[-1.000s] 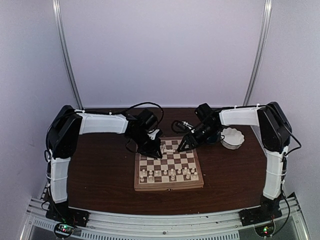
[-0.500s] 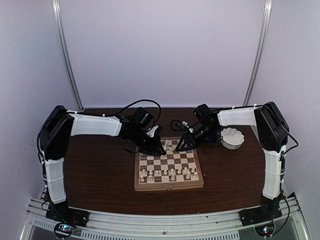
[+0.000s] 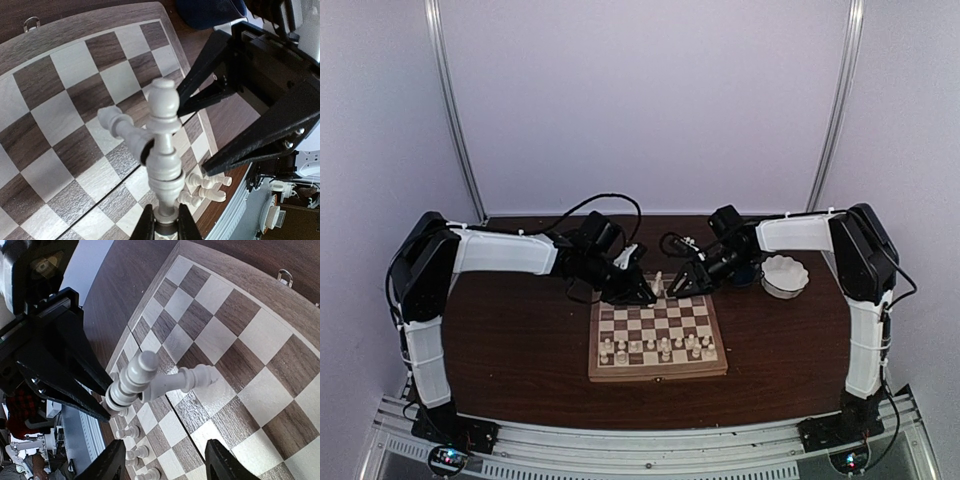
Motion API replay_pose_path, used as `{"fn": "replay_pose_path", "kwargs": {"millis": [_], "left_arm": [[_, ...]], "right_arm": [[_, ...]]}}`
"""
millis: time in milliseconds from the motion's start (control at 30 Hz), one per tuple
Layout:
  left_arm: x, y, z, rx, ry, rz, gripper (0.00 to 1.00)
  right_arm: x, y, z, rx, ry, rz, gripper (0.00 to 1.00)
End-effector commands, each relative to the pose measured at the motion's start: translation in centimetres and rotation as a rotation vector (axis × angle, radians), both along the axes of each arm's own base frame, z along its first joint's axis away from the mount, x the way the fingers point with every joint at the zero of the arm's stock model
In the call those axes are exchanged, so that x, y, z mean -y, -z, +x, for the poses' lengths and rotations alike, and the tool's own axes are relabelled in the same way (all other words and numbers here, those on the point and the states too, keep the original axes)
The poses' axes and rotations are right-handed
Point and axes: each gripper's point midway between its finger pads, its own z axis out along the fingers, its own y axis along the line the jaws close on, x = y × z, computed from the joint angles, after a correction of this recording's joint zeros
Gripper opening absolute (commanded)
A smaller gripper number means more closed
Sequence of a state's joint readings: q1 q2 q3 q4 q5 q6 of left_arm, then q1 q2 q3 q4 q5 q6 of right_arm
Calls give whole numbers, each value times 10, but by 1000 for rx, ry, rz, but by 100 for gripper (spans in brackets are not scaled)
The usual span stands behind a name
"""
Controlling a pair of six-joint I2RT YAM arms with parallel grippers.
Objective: Set up the chess pieces on the board
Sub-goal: Pick up the bishop from the chess pile.
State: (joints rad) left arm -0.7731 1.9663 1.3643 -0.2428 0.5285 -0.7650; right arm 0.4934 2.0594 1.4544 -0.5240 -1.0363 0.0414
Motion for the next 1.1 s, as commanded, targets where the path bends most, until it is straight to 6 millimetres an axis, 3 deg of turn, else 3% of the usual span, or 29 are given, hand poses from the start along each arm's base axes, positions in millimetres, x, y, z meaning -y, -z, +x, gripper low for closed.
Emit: {"fn": "replay_pose_path", "kwargs": {"millis": [0,433,533,700,1067], "left_arm": [[5,-34,2,80,49,-71,0],[13,-48,-15,118,176,-108,0],[16,-50,-17,124,186,-110,0],[18,-49,-17,124,188,-109,0],[16,-45,-15,127,183,-90,0]], "right_arm": [[4,-38,16,62,19,89,58],[-10,-61,27,-32,22,235,56],[-12,-59,26,-57,17,241,54],[-17,-56,18,-100,-5,263,47],[-21,-56,15,-142,-18,300,19]]}}
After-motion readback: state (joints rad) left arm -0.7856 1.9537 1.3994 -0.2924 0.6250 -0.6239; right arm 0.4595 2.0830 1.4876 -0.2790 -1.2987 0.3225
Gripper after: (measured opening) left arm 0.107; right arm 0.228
